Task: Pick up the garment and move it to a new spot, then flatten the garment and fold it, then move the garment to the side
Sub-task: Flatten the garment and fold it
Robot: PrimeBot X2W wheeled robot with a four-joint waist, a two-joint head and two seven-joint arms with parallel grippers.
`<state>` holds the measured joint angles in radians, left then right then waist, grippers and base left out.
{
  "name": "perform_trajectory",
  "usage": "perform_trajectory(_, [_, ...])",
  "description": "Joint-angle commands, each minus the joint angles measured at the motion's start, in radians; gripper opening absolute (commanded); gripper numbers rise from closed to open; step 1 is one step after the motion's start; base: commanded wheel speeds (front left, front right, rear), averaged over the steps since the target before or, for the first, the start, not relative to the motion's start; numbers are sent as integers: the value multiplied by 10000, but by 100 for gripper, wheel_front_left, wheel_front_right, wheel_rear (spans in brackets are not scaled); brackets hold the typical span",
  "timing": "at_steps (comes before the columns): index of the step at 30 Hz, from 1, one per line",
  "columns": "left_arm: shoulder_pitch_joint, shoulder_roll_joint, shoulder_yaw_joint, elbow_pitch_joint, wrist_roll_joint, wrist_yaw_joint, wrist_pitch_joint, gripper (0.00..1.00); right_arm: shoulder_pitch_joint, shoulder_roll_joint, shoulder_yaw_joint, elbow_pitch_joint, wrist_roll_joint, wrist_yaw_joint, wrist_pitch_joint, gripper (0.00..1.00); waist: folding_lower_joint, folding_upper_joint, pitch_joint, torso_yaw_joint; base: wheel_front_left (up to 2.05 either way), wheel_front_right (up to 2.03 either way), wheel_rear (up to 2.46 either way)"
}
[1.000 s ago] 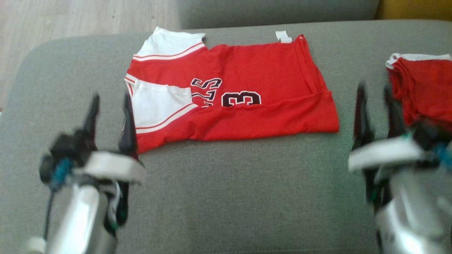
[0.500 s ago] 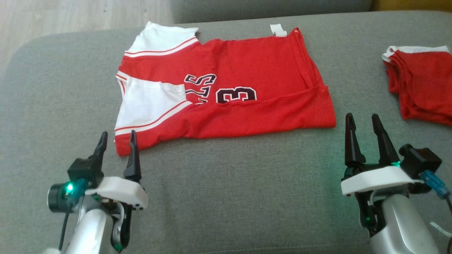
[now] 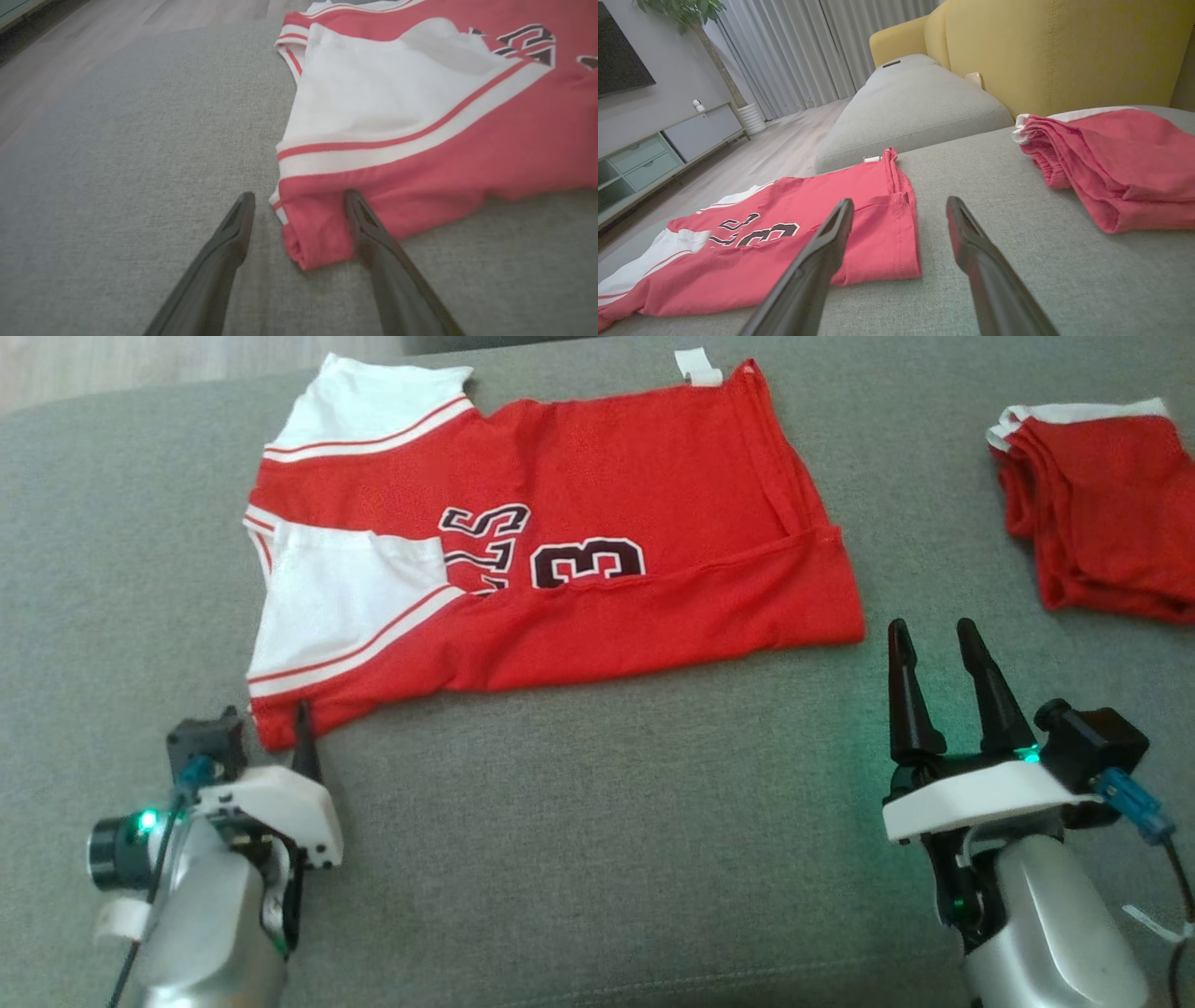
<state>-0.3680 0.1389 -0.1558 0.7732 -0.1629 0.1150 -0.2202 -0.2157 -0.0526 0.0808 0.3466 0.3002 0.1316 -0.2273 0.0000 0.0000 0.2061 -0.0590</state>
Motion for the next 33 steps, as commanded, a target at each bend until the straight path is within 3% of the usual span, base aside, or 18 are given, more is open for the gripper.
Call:
perform_trajectory(1, [-534,410,284,76,89,7,-23,100,-367,23,247,-360,34,-9,7,100,0,0,93,-80,0,0,0])
perform_trajectory(9, [-1182,449,21,1555,46,-362,487,100,-391,23,252,-335,-30,-9,105,100,0,0,225,-128,0,0,0])
perform_trajectory(11, [-1367,442,-124,1723,99,-525,425,5,-395,23,215,-292,-41,-9,163,100,0,0,250,-71,0,0,0])
perform_trajectory(12, [-1456,438,-170,1743,118,-568,315,0,-408,24,209,-259,-45,-9,200,100,0,0,263,-34,0,0,0])
perform_trajectory(18, [-1866,304,-297,1298,118,-742,-300,0,-656,24,-126,149,-300,-9,598,100,0,0,265,337,0,0,0])
perform_trajectory(24, [-1930,222,-452,-152,326,-778,-407,0,-1109,24,-632,711,-499,-9,1061,100,0,0,317,733,0,0,0])
perform_trajectory(28, [-1648,199,-609,-1516,571,-845,-412,0,-1585,24,-1255,1544,-547,-9,1386,100,0,0,364,1015,0,0,0])
perform_trajectory(33, [-1379,184,-787,-2041,743,-965,-413,0,-2292,24,-1376,2898,-295,-9,1754,100,0,0,370,1207,0,0,0])
